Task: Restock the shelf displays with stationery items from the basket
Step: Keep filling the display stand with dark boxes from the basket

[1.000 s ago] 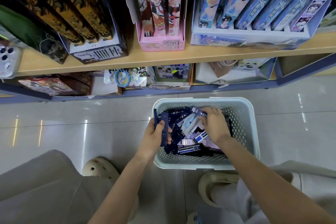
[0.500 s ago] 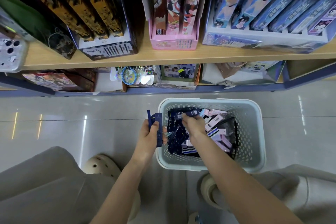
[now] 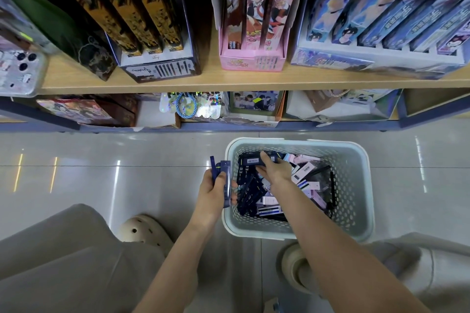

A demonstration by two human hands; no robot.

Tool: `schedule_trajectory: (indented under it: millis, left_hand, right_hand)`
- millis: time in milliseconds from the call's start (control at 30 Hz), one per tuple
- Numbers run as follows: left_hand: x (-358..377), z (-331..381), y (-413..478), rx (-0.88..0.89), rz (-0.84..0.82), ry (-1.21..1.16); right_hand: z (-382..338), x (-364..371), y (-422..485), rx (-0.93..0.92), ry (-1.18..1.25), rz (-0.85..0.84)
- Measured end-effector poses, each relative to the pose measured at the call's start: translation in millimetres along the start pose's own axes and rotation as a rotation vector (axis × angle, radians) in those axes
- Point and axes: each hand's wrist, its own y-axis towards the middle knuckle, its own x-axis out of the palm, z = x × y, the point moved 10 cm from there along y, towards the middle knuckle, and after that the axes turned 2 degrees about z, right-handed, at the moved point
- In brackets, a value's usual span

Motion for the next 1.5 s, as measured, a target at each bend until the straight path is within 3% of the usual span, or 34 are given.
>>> schedule_trajectory:
  millis: [200, 367, 467, 600, 733, 1000, 1167, 1300, 1433, 1500]
  left_hand:
    - [-2, -3, 0, -0.004, 0.009, 0.036]
    - [0, 1, -1, 0.059, -0.004, 0.134]
    - [-2, -1, 0, 0.021, -0.007, 0.115]
    - [10, -3, -7, -0.061, -0.157, 0.056]
    - [31, 14, -31, -0.040, -0.327, 0.006]
    - [23, 64, -65, 0.136, -0.308, -0.146]
    - [28, 90, -94, 0.231, -0.370, -0.003]
    - [22, 105, -109, 0.270, -0.336, 0.056]
    - [0, 127, -116, 0.335, -0.223, -0.035]
    - [-10, 141, -121, 0.376, -0.180, -0.069]
  right_hand:
    - [-16, -13, -10, -0.193, -0.217, -0.065]
    - [-31, -20, -36, -0.290, -0.286, -0.263]
    - [-42, -16, -60, -0.317, -0.328, -0.464]
    - [-53, -8, -89, -0.350, -0.450, -0.648]
    - [-76, -5, -116, -0.459, -0.482, -0.686]
    - [-112, -4, -179, -0.560, -0.246, -0.817]
    - [-118, -6, -213, -0.637, -0.300, -0.831]
    - [-126, -12, -240, -0.710, -0.313, -0.820]
    - [-148, -26, -268, -0.760, -0.171, -0.744]
    - [-154, -29, -281, -0.847, -0.245, -0.678]
